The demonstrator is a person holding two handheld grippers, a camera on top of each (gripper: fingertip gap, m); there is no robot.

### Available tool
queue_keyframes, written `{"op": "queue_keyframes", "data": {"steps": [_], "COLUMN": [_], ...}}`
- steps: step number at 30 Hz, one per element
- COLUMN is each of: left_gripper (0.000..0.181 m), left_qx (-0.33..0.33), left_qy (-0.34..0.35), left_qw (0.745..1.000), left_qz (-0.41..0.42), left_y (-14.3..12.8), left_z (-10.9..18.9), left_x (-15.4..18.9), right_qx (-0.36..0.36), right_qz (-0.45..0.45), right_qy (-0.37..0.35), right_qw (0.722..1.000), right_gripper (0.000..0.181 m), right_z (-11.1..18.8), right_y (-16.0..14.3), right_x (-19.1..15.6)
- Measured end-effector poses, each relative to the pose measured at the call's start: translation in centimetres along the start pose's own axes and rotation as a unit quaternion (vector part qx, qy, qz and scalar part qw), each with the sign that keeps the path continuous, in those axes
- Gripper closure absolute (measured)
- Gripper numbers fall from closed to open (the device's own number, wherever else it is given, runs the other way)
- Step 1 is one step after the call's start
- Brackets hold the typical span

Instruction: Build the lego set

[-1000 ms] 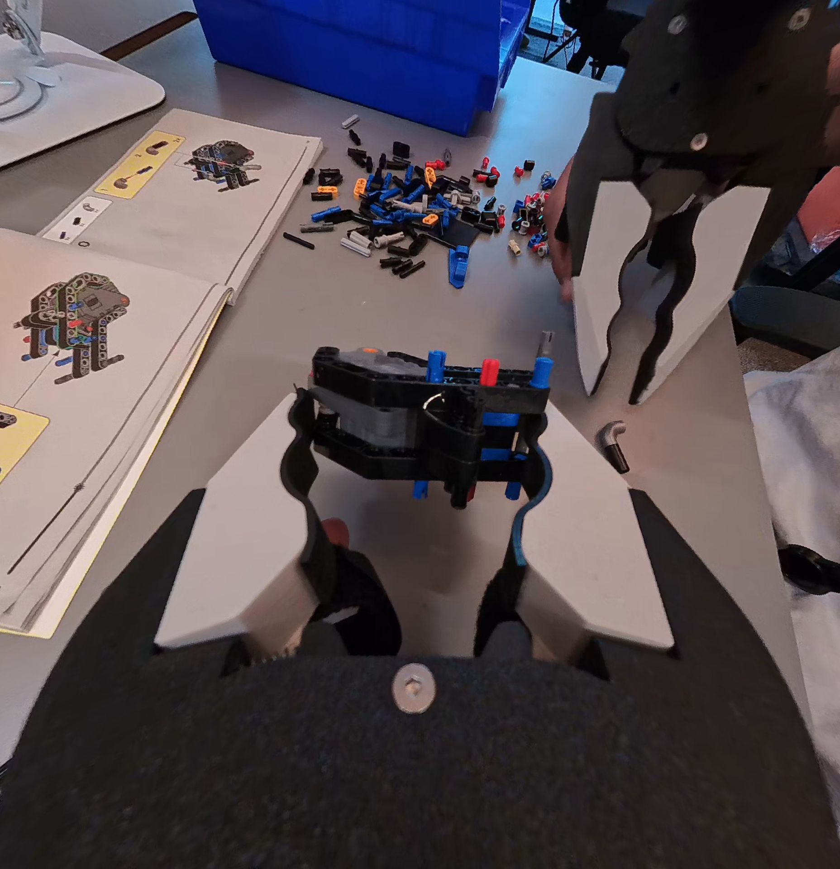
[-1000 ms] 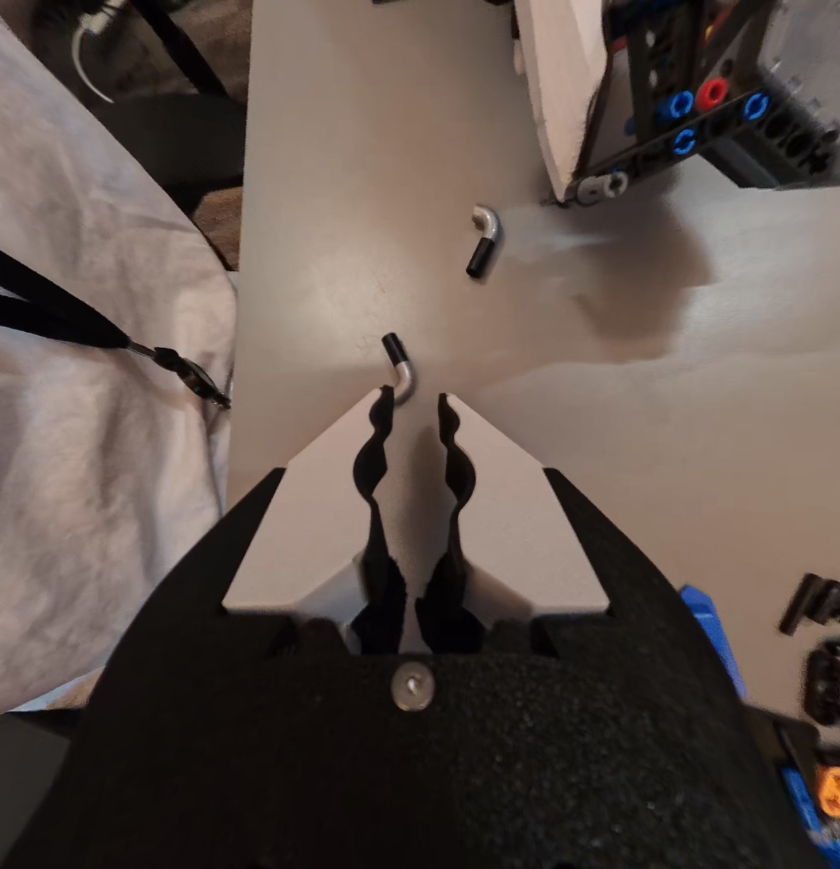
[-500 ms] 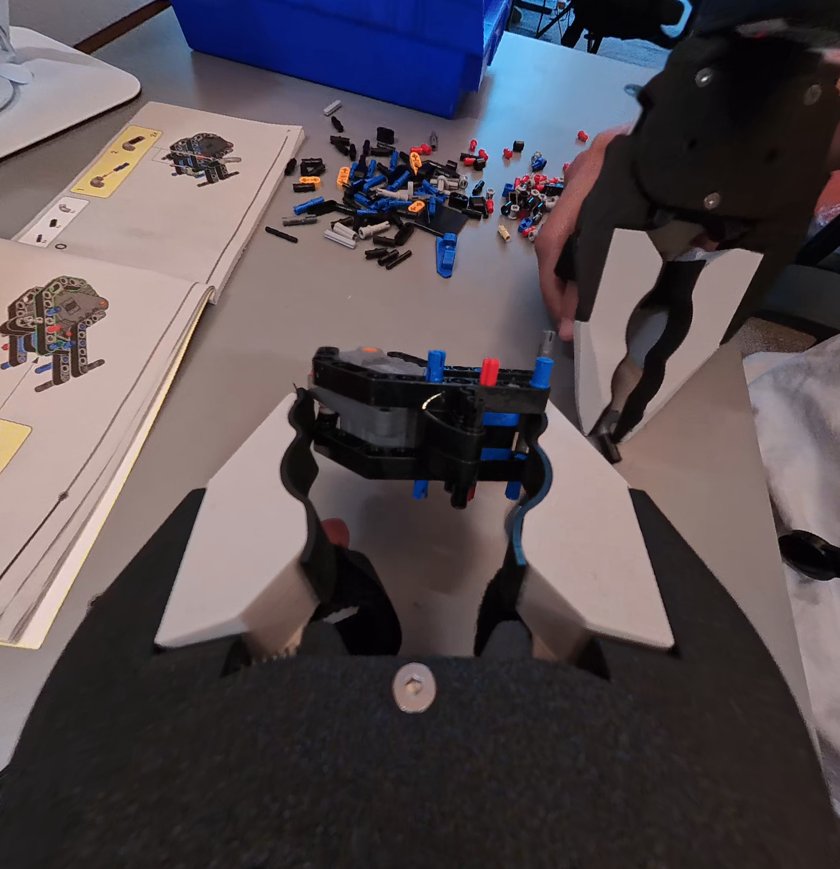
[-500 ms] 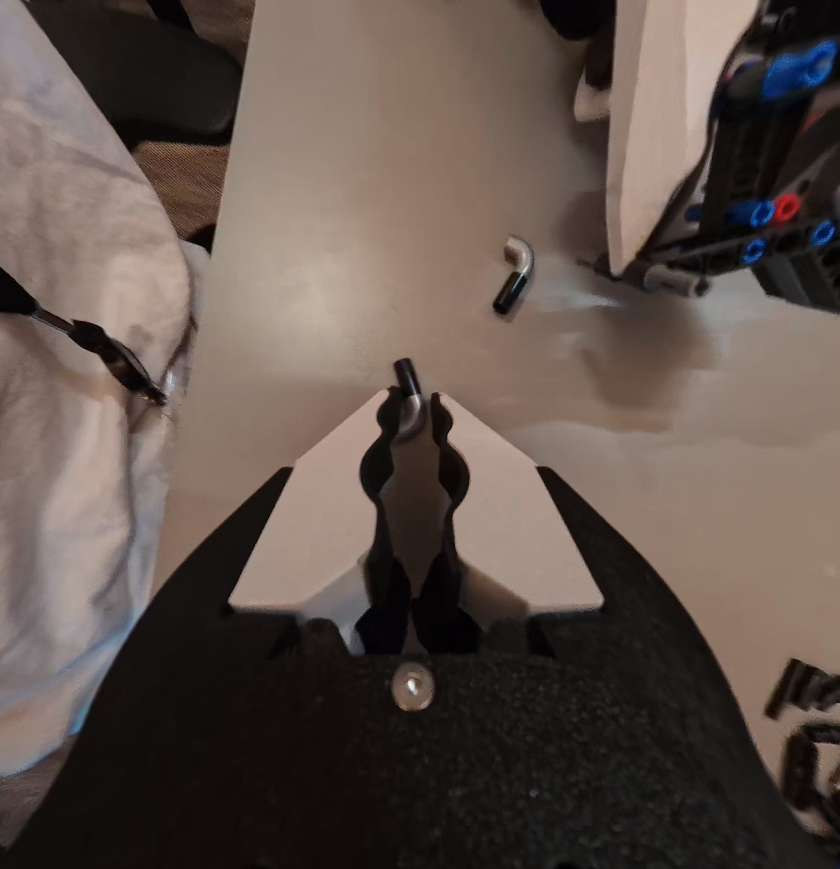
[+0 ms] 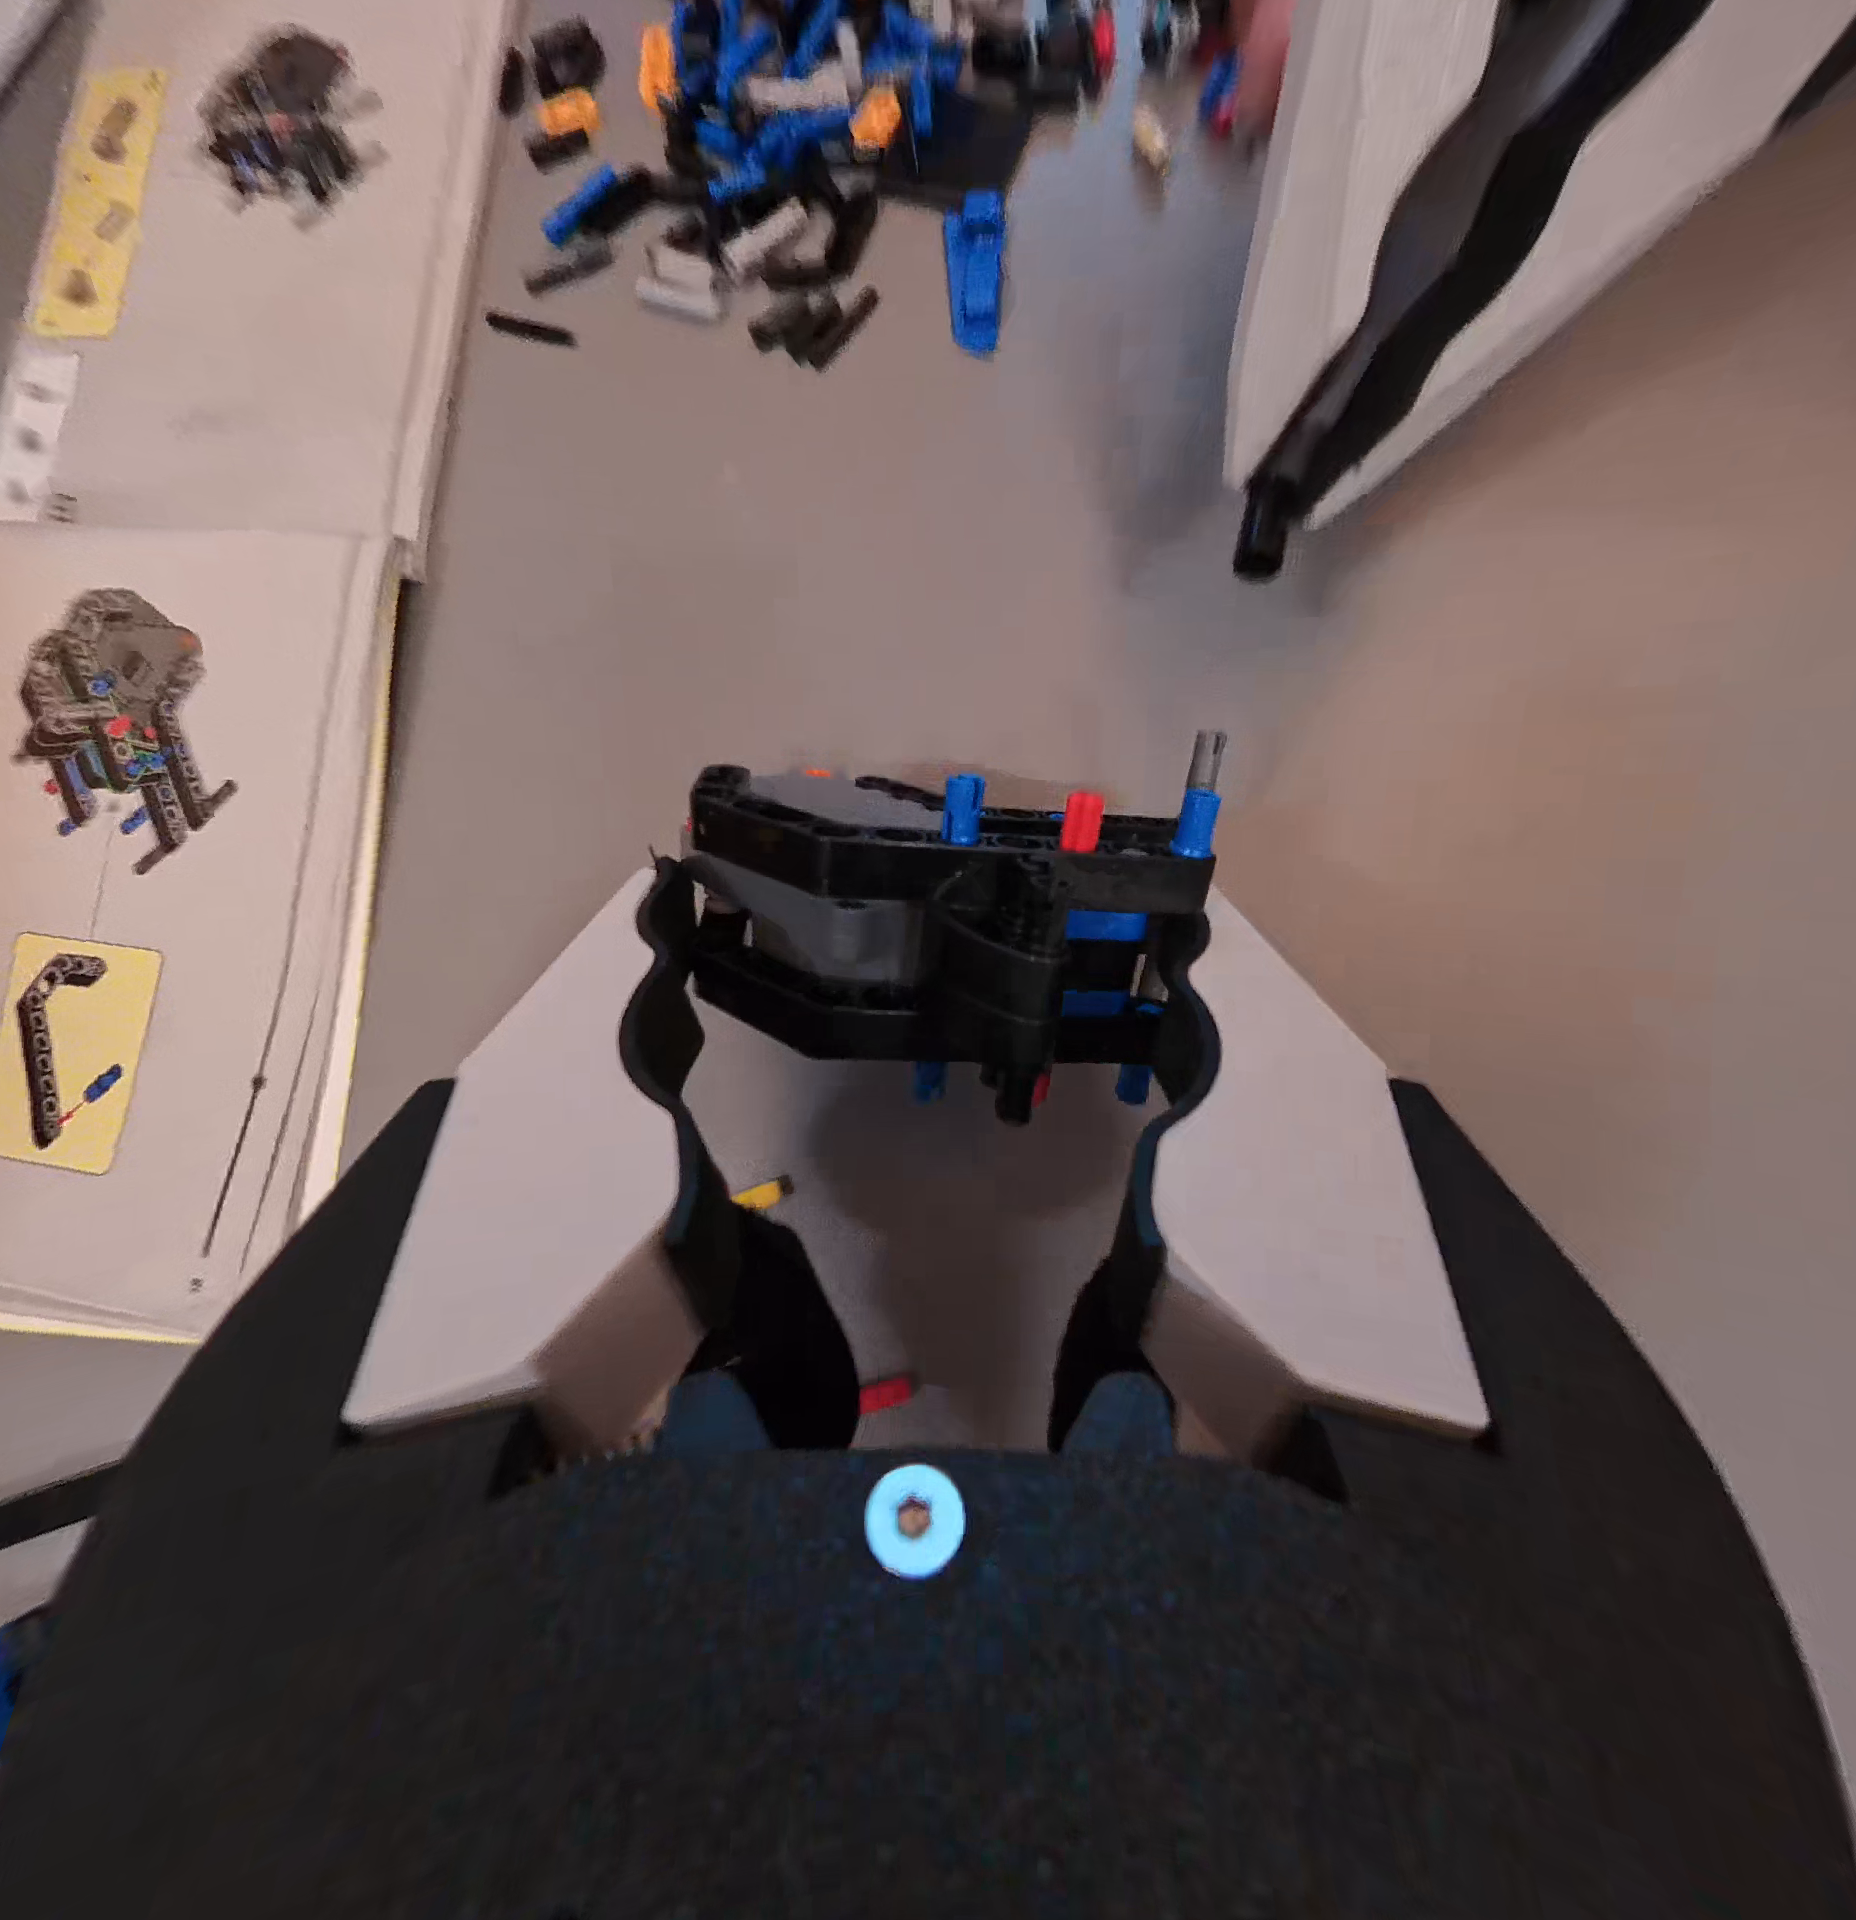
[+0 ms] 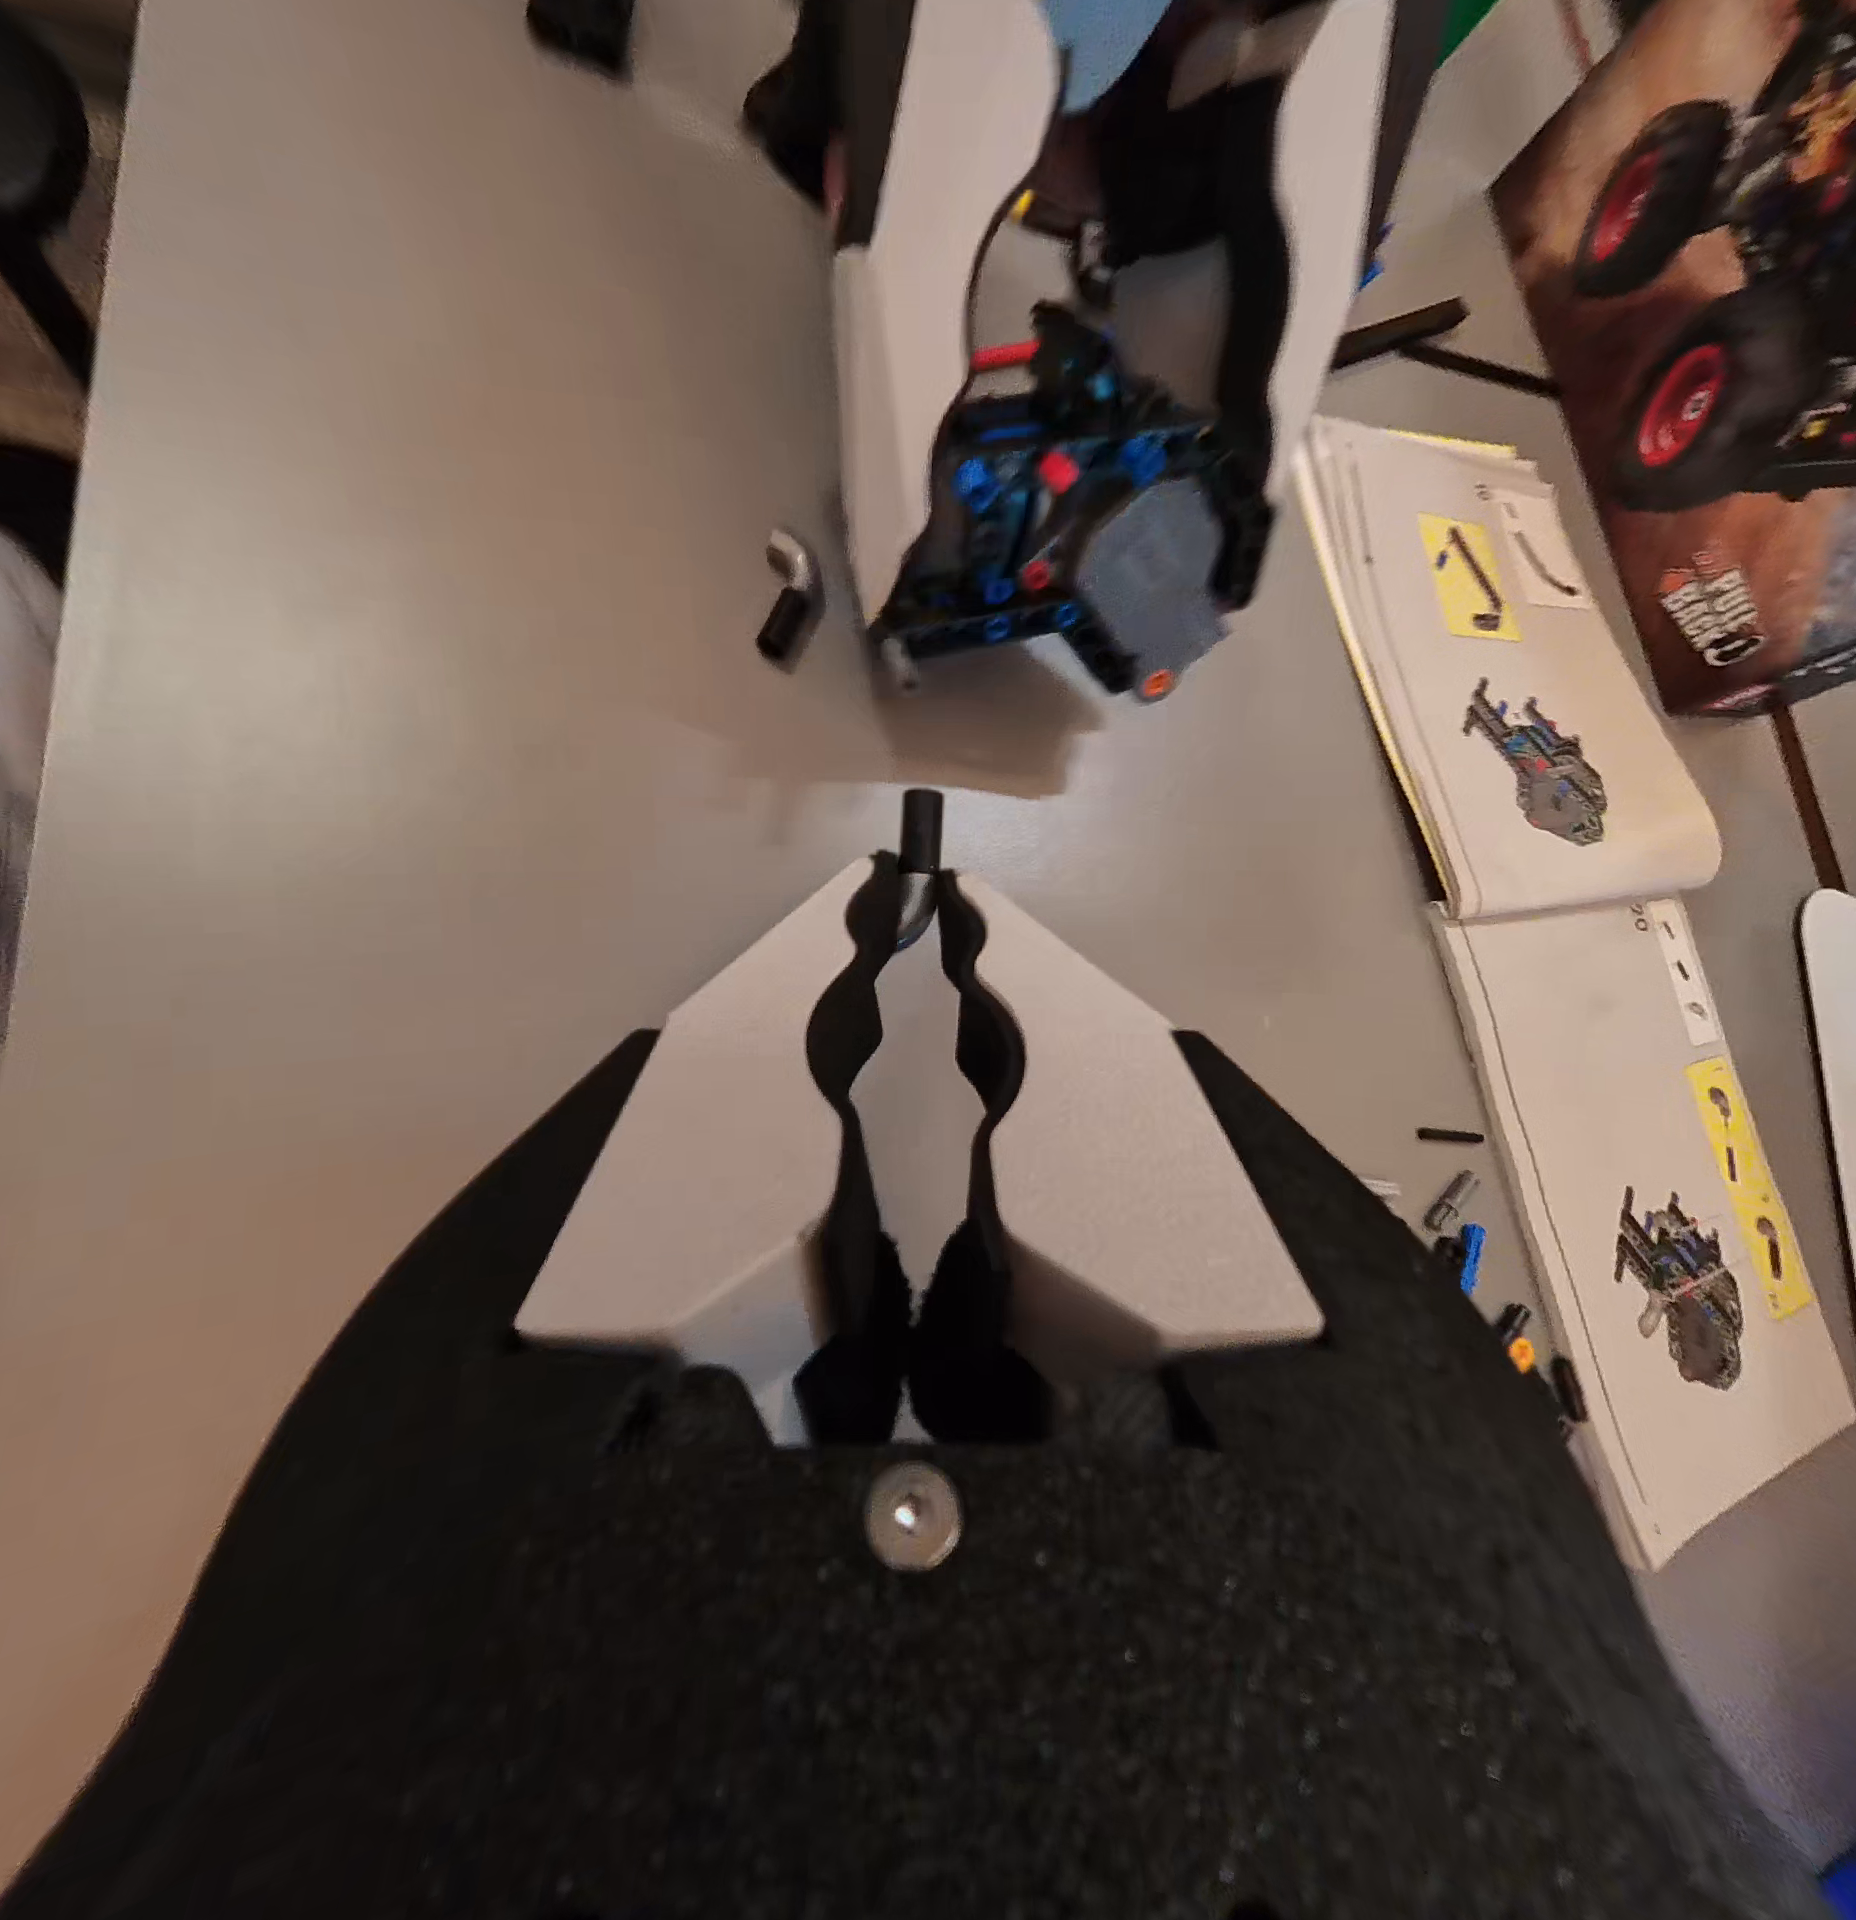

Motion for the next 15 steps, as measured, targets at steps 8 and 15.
{"op": "queue_keyframes", "data": {"steps": [8,15], "left_gripper": [0.094,0.093], "left_qx": [-0.199,-0.219], "left_qy": [-0.07,-0.065], "left_qw": [0.972,0.968], "left_qz": [-0.106,-0.105], "left_y": [0.4,1.8], "left_z": [-1.4,-3.2], "left_x": [0.4,0.2], "right_qx": [0.053,0.097], "right_qz": [-0.035,-0.043], "right_qy": [-0.033,-0.079], "right_qw": [0.997,0.991], "right_gripper": [0.174,0.174], "right_z": [1.9,4.1], "right_y": [-1.4,-2.7], "right_x": [0.0,0.1]}}
Point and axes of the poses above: each gripper's, where its closed fingertips meet, z back along the fingers, y out of its top, x = y × z across the jaws, the point moved 3 cm from there along z, back along the fingers, and after that the axes turned 11 degrees about -z, right-handed, at the moved point
